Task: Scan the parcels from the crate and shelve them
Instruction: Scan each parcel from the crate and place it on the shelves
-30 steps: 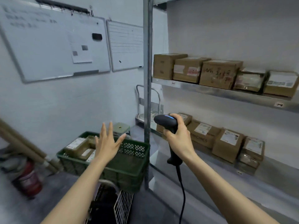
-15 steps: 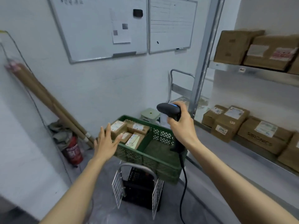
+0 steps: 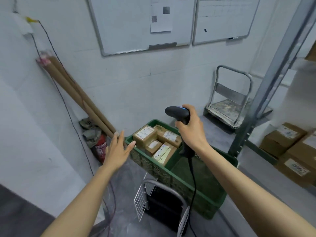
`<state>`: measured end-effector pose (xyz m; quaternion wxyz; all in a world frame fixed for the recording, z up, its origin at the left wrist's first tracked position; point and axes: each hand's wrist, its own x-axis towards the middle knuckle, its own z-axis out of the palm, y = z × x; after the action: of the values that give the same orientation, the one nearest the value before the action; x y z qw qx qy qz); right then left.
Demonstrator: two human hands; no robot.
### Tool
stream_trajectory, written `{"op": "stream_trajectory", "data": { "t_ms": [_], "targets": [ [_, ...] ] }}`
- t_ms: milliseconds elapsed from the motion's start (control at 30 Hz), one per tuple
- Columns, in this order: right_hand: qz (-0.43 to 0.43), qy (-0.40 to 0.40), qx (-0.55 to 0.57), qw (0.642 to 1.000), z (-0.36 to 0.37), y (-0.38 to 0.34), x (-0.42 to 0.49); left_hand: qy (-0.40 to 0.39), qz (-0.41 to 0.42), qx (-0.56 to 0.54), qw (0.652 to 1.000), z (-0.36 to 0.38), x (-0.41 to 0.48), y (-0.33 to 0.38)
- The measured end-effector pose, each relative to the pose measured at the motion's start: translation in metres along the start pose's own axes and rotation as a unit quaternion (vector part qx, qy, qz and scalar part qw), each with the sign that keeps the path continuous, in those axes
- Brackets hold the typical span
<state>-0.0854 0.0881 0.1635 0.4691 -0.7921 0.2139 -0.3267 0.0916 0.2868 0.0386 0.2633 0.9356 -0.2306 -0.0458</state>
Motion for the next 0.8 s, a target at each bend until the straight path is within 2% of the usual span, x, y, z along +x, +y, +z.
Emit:
{"op": "stream_trajectory", "data": {
  "t_ms": [400, 800],
  "targets": [
    [0.052, -0.023, 0.006, 0.998, 0.06, 0.045, 0.073, -0.063, 0.014, 0.01, 0.998, 0.032, 0.084, -0.017],
    [0.131, 0.058, -0.017, 0.989, 0.187, 0.065, 0.148, -0.171, 0.065, 0.022, 0.983, 0.044, 0.239, -0.096]
  ]
}}
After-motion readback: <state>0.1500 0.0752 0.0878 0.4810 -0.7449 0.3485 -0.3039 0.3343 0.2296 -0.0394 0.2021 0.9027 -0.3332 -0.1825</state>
